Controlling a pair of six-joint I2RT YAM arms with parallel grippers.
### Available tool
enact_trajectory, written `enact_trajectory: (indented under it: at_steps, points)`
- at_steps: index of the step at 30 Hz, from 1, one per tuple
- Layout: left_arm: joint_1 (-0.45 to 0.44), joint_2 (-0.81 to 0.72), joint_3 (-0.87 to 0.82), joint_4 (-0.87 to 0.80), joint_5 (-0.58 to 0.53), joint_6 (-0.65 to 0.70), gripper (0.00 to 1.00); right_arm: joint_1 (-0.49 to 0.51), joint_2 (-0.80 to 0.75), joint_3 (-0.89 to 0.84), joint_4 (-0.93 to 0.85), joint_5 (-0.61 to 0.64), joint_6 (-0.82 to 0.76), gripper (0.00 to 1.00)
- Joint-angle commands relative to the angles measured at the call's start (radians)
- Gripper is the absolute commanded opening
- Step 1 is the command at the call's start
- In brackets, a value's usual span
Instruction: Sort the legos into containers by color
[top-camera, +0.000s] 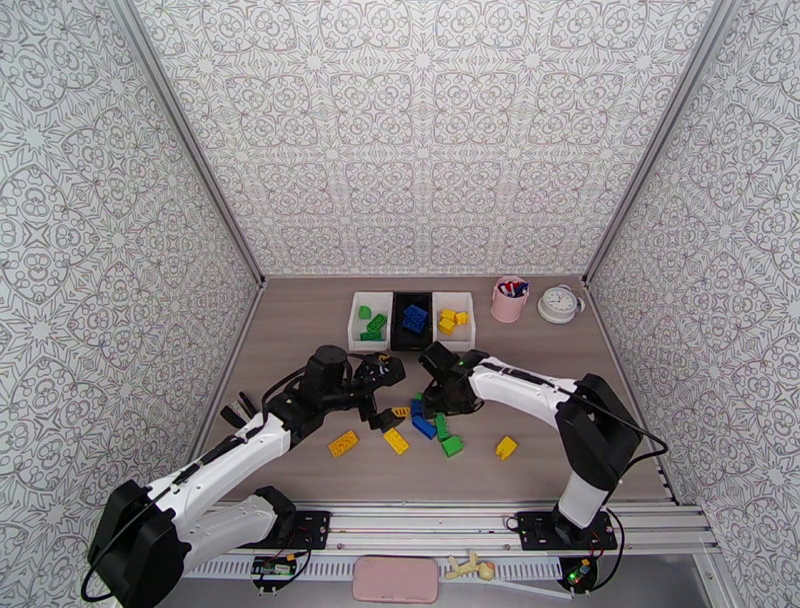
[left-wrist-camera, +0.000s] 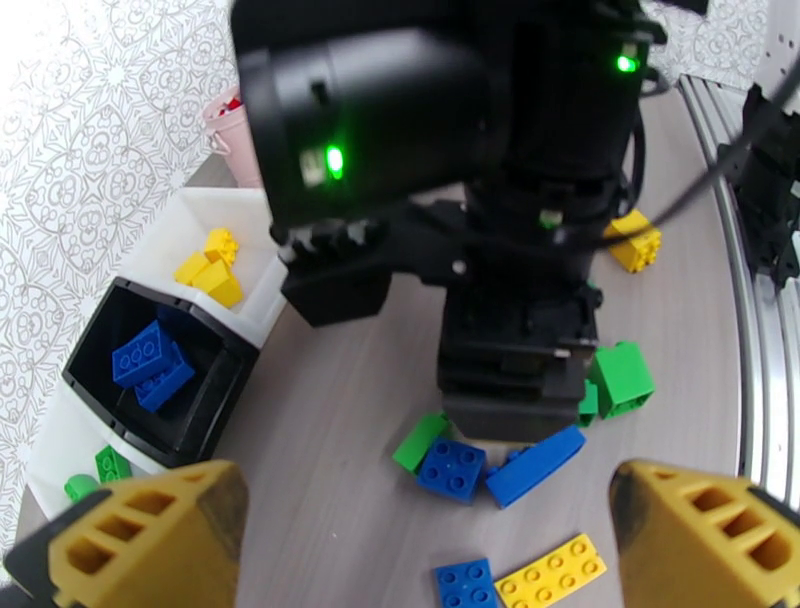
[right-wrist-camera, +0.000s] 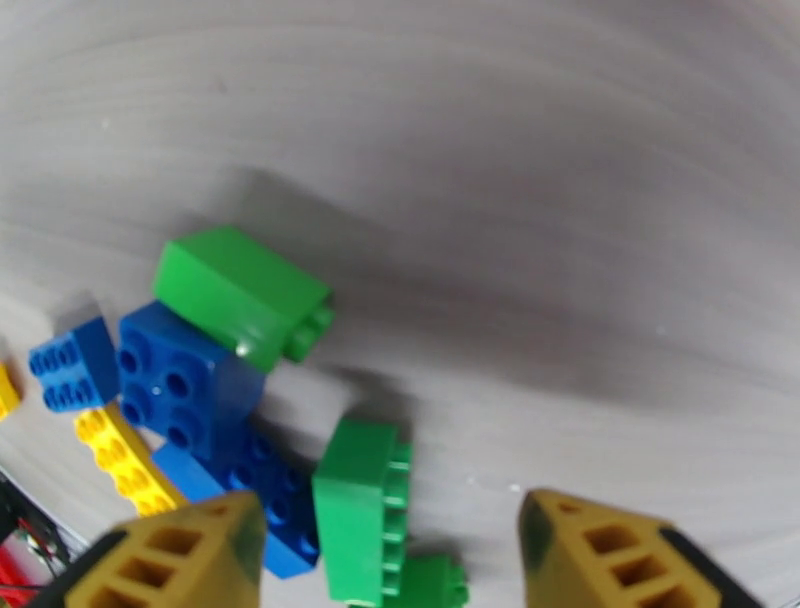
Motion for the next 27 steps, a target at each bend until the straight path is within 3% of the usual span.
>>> enact_trajectory:
  at_steps: [1,12,15,27]
  points:
    - [0.007,0.001,0.001,0.007,0.030,0.007,1.00,0.007,0.022,-0.001,-0.011,-0.029,-0.001,0.63]
    - [0.007,0.003,0.000,0.007,0.030,0.010,1.00,0.007,0.076,-0.009,0.006,-0.065,-0.025,0.45]
    - [0.009,0.005,0.000,0.009,0.034,0.008,1.00,0.007,0.075,-0.018,0.006,-0.049,-0.018,0.36]
    - [0.021,0.018,0.009,0.009,0.057,-0.004,1.00,0.007,-0.020,-0.038,0.045,0.039,-0.010,0.21]
